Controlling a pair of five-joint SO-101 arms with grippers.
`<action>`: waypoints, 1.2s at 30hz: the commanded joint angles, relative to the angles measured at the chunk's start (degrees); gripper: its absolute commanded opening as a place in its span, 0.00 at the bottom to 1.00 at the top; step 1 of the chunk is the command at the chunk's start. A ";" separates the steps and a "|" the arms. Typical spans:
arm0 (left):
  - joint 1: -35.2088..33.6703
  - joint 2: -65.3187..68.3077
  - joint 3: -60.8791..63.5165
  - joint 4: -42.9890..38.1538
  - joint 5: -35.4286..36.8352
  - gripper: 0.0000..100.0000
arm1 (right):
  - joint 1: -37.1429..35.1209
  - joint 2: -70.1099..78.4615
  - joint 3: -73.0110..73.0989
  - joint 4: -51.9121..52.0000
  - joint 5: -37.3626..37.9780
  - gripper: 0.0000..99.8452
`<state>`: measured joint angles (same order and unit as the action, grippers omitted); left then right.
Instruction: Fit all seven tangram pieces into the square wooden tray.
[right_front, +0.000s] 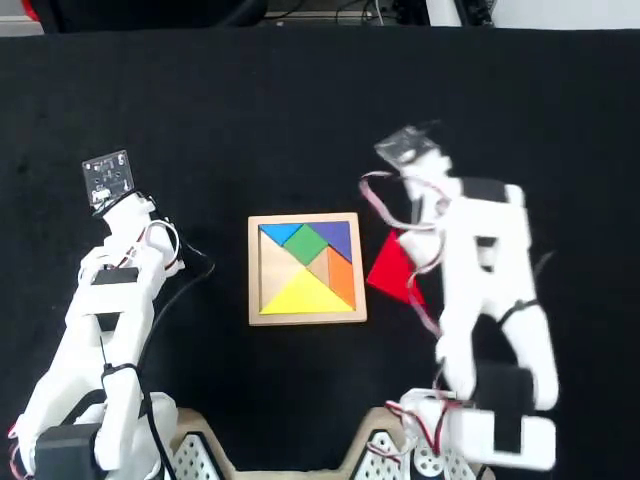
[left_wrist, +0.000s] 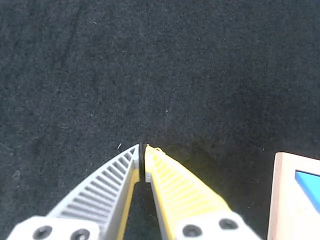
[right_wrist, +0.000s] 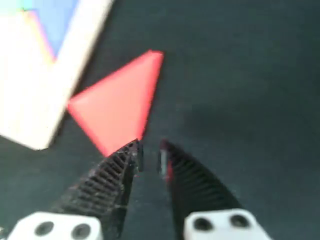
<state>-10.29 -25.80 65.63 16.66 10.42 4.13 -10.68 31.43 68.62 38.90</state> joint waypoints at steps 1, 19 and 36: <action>0.66 -1.76 -0.13 -0.97 -0.44 0.03 | -6.59 -5.32 2.59 2.81 -3.25 0.20; 0.66 -1.76 -0.13 -0.97 -0.44 0.03 | -11.52 12.00 -1.10 1.41 -9.67 0.27; 0.66 -1.76 -0.13 -0.88 -0.44 0.03 | -11.16 18.51 -2.24 -2.81 -8.35 0.28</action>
<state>-10.29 -25.80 65.63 16.66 10.42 -7.47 4.53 31.52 66.77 29.41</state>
